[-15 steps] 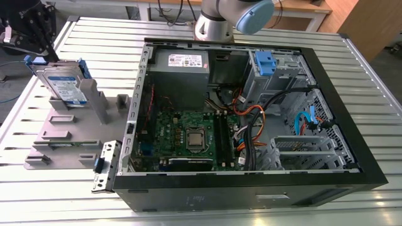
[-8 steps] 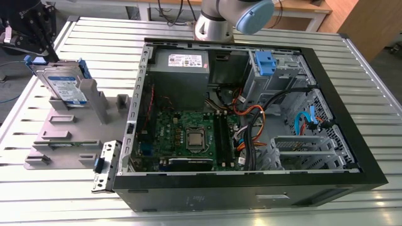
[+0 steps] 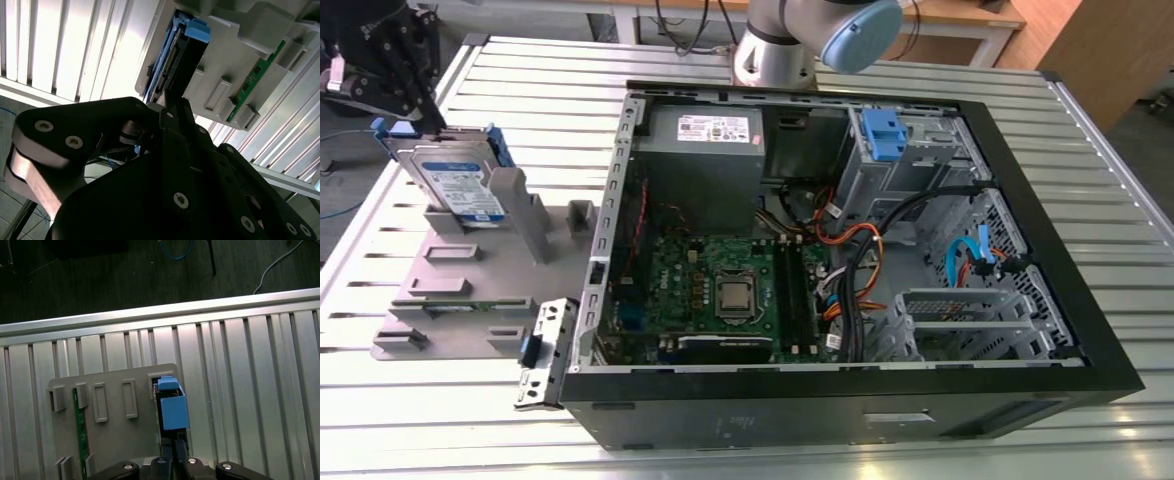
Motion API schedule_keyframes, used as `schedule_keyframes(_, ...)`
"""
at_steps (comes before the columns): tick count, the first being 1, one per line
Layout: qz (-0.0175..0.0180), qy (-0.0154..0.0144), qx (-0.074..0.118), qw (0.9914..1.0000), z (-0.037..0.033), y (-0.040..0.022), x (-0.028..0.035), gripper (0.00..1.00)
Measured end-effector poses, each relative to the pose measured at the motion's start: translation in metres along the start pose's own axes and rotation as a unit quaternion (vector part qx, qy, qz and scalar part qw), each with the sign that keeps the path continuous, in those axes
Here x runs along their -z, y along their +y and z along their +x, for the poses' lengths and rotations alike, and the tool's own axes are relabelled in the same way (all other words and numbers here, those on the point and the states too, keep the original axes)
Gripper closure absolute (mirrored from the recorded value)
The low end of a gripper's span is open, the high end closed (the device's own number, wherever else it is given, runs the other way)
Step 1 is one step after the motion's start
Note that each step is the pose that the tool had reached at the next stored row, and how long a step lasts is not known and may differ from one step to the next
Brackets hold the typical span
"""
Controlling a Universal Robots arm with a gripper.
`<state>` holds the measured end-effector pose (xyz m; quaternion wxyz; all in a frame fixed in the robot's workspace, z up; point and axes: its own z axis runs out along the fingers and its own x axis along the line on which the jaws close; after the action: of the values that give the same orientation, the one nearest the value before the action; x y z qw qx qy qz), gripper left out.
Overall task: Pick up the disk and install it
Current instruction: 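Pick up the disk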
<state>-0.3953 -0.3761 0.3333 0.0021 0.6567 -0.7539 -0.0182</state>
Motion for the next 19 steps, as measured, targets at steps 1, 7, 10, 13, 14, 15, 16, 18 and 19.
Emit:
schedule_keyframes(1,0.0,0.0,0.0,1.0,0.0,0.0,0.0,0.83)
schedule_keyframes(7,0.0,0.0,0.0,1.0,0.0,0.0,-0.0001,0.59)
schedule_keyframes(10,0.0,0.0,0.0,1.0,0.0,0.0,-0.0002,0.47)
schedule_keyframes(13,0.0,0.0,0.0,1.0,0.0,0.0,-0.0002,0.36)
schedule_keyframes(14,0.0,0.0,0.0,1.0,0.0,0.0,-0.0002,0.36)
schedule_keyframes(15,0.0,0.0,0.0,1.0,0.0,0.0,-0.0002,0.36)
schedule_keyframes(16,0.0,0.0,0.0,1.0,0.0,0.0,-0.0003,0.36)
schedule_keyframes(18,0.0,0.0,0.0,1.0,0.0,0.0,-0.0003,0.36)
schedule_keyframes(19,0.0001,0.0,0.0,1.0,0.0,0.0,-0.0006,0.36)
